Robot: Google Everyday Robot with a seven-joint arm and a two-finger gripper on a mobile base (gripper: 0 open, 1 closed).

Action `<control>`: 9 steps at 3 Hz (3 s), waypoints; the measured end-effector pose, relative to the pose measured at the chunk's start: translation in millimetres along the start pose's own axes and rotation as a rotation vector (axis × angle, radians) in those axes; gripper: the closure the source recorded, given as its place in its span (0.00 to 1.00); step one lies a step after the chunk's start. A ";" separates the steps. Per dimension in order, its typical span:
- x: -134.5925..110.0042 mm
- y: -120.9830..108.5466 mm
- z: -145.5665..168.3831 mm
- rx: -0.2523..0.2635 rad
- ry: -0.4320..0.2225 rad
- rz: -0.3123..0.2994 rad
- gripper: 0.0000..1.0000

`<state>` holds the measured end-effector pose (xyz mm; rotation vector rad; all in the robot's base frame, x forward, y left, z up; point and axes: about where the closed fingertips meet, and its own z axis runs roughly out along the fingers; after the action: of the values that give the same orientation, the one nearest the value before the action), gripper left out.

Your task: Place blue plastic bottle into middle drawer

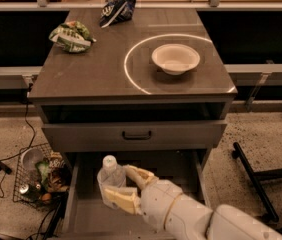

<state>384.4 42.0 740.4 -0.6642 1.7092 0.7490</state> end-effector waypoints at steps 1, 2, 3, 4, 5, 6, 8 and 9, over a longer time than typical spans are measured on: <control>6.1 -51.6 21.0 -0.015 -0.032 -0.031 1.00; 20.9 -101.0 46.3 -0.084 -0.067 -0.081 1.00; 22.4 -110.3 54.7 -0.200 -0.060 -0.139 1.00; 47.4 -137.3 39.4 -0.305 0.020 -0.163 1.00; 80.0 -162.0 24.3 -0.327 0.082 -0.142 1.00; 124.0 -168.5 16.4 -0.304 0.152 -0.127 1.00; 190.7 -162.8 21.8 -0.279 0.154 -0.042 1.00; 216.4 -164.8 30.0 -0.268 0.140 -0.004 1.00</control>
Offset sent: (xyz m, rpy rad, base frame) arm 0.1550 -0.0840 -0.0885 0.0153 -0.1142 0.1054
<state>474.5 -53.5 500.3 -0.9227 1.7490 0.9577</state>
